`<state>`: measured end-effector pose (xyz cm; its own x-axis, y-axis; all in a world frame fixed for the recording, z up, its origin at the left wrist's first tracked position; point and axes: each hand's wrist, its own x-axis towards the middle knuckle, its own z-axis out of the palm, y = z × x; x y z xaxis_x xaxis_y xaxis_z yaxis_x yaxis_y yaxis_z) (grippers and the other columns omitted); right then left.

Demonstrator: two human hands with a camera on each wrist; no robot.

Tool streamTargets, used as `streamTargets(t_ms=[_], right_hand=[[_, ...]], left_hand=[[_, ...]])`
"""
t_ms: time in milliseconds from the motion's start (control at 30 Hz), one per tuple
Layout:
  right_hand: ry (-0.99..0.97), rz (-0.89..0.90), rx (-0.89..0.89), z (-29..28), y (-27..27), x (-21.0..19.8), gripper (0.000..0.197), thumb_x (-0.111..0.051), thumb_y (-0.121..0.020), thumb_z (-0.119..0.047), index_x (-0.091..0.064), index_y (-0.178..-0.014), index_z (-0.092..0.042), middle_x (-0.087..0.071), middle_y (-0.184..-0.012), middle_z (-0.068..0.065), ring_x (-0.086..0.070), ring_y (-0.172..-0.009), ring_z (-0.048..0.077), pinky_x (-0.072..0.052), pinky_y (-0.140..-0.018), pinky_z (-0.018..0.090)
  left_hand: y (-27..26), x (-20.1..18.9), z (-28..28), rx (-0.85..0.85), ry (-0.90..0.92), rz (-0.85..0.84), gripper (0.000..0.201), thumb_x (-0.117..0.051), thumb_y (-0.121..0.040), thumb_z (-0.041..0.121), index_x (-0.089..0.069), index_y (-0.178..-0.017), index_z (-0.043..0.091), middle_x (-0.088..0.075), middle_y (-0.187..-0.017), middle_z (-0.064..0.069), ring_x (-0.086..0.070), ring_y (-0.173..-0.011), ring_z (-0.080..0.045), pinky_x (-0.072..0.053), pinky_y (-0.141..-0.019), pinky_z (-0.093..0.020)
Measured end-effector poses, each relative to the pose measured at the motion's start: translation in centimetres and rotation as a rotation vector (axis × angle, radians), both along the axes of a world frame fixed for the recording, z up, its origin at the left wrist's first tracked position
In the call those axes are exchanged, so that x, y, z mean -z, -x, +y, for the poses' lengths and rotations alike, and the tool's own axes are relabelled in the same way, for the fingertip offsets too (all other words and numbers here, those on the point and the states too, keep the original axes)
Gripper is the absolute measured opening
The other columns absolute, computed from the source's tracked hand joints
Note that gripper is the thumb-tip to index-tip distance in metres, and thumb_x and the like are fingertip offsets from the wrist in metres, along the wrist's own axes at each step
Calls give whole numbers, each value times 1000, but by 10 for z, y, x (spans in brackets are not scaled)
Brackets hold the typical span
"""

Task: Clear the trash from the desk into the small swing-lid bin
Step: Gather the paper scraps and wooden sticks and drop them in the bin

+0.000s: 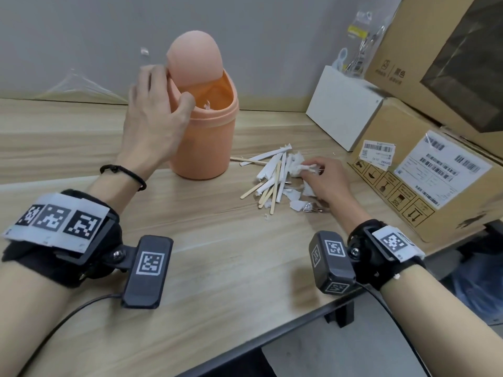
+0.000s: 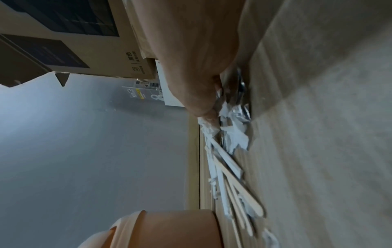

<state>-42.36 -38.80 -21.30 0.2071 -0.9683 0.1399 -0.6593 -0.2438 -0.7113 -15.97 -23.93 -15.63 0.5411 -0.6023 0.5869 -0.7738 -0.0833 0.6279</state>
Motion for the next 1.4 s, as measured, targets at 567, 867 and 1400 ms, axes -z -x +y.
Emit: streamTargets(t_ms=[567, 867, 1400], right_hand=[[23, -172, -70, -35, 9, -22, 9, -72, -85, -26, -66, -86, -32, -64, -99, -4, -63, -99, 16, -53, -90, 38], [-84, -352, -45, -45, -1, -22, 11, -76, -80, -26, -67, -84, -30, -71, -97, 2, -69, -95, 17, -60, -82, 43], [163, -640, -287, 29, -86, -85, 6, -69, -84, -21, -63, -85, -20, -70, -89, 9, -69, -90, 31, -57, -80, 50]], left_hand=[[-2, 3, -4, -14, -4, -66, 32, -41, -94, 32, -44, -112, 7, -39, -111, -11, -44, -104, -29, -32, -84, -36], [-4, 3, -4, 49, 26, -39, 38, -41, -96, 32, -44, -124, 6, -34, -112, 0, -45, -110, -28, -37, -95, -43], [-2, 7, -9, 101, 63, 12, 44, -39, -94, 36, -45, -125, 6, -44, -125, -11, -43, -113, -25, -37, -101, -41]])
